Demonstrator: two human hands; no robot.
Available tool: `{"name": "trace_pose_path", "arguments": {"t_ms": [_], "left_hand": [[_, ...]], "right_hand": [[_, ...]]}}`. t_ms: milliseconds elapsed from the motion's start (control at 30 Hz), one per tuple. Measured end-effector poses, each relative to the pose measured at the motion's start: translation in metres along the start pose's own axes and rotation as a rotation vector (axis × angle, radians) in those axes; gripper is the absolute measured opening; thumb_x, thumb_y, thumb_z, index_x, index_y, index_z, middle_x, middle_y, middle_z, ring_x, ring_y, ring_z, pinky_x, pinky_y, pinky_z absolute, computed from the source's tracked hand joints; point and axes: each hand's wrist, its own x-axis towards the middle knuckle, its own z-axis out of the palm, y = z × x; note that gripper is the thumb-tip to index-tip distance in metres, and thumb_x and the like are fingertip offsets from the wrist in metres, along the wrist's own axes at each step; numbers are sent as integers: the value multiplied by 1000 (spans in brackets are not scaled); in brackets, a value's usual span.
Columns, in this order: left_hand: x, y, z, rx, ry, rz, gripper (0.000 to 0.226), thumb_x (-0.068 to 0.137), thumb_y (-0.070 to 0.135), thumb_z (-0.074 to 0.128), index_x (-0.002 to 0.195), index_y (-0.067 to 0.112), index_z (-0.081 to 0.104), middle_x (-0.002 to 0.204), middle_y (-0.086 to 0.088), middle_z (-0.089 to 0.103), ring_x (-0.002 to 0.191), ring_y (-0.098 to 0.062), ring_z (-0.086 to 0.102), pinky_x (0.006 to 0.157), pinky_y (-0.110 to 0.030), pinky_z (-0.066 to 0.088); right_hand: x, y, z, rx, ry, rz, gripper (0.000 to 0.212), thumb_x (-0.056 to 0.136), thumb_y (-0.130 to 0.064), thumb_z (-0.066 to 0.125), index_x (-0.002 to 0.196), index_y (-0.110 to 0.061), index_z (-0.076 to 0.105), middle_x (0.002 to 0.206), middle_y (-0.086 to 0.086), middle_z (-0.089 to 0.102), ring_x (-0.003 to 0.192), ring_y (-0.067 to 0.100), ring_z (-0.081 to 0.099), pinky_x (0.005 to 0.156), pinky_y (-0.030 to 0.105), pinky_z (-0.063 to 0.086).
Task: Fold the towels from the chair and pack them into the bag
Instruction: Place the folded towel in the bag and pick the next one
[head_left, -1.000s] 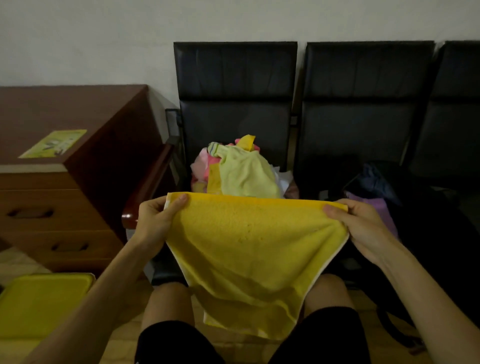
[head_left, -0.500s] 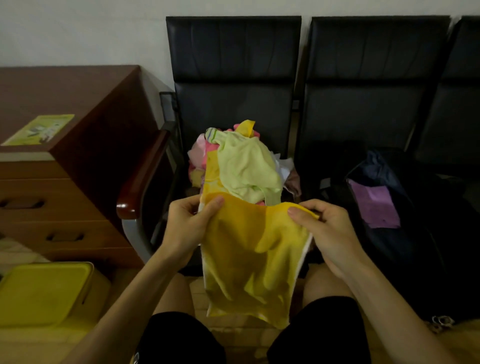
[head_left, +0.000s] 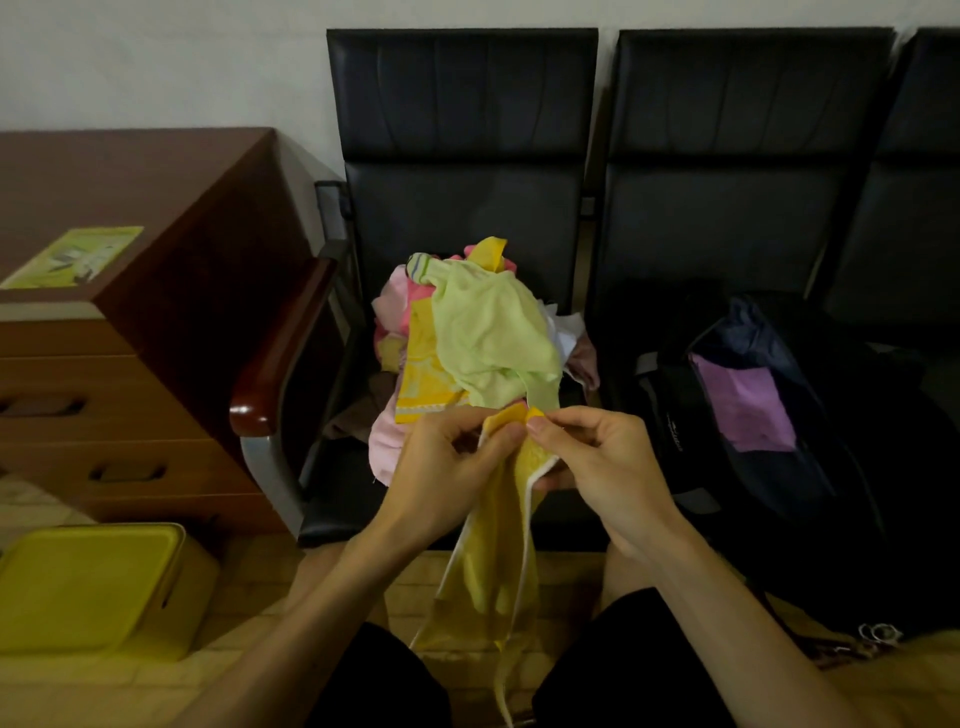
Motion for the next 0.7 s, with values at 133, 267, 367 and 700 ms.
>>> {"name": "trace_pose_path", "arguments": {"t_ms": [133,267,367,700], "left_hand": [[0,2,-3,143,-24,82,12,93,24,68,86,29,76,73,4,66,68,-14,57,64,-43,47],[-2,7,-7,197,-67,98,19,85,50,70,91,33,77,82,3,66,73,-16,61,68,-42,50],[-1,7,-10,260,-67,105,46,68,63,77,96,26,78,84,4,62,74,-16,60,67,-37,50],[11,-5,-14,193,-74,71,17,96,21,64,80,18,68,74,10,58,72,-9,55,65,-25,43]], "right_hand": [[-1,-2,1,25,-27,15,15,91,-10,66,102,-2,74,85,11,76,82,23,74,61,28,60],[-6,-11,2,71,-106,49,31,94,-29,59,97,-3,74,90,11,77,87,22,74,72,30,61],[-7,-12,0,4,-197,75,66,81,-64,50,110,-8,72,98,10,76,97,19,72,86,40,58],[-2,7,-21,-62,-114,-44,17,89,-24,67,100,-12,71,95,4,75,93,23,71,75,31,60]]}}
